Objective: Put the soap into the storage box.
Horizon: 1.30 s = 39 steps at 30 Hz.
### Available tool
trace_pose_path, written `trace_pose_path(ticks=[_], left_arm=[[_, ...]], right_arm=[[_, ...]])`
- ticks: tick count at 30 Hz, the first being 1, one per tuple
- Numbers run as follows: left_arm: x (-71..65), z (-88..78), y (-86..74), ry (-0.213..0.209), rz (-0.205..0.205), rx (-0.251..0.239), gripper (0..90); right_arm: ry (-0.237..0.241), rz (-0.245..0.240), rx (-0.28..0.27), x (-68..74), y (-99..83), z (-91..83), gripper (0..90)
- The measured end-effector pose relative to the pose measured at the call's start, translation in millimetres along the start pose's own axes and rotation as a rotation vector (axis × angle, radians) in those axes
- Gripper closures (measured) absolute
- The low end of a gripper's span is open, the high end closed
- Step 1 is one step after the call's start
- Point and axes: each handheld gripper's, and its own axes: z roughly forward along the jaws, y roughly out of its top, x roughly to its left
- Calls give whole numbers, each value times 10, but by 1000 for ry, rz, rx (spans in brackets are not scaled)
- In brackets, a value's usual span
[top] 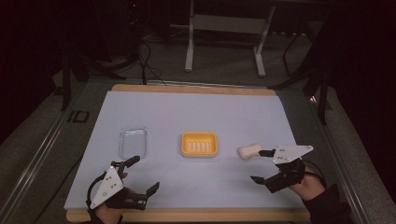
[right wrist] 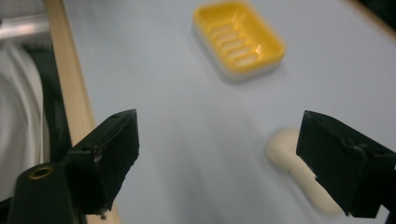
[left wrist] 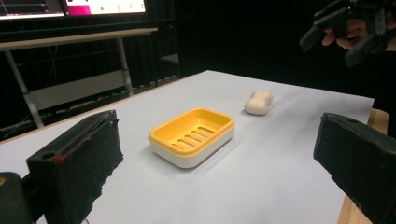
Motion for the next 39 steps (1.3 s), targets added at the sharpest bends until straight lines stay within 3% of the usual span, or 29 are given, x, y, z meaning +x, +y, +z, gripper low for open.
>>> trace_pose_path(ticks=[9,16,19,21,23,26,28,31,35,39], left_arm=[[-5,10,-5,-16,-3,8,11],[-9,20,-8,-24,-6,13,11],[-9,22,-10,-28,-8,15,11],[-11,24,-11,-32,-11,15,11],[-10,25,-11,-34,-10,17,11],[-10,26,-12,-39,-15,16,11],[-11,26,-12,-41,-16,16,11],[-11,26,-12,-44,-17,18,11],[-11,30,-13,-45,-19,21,11],[-11,30,-13,-46,-19,22,11]], right_arm=[[97,16,138,-50,20,150,137],[190,13,300,-93,49,273,144],[201,-14,367,-90,78,295,144],[244,-10,440,-81,88,317,143],[240,-38,488,-53,92,330,132],[268,-28,534,-74,93,359,132],[266,-60,554,-80,91,367,129],[277,-39,594,-125,97,390,129],[260,-74,609,-153,113,408,134],[197,-141,636,-173,130,451,139]])
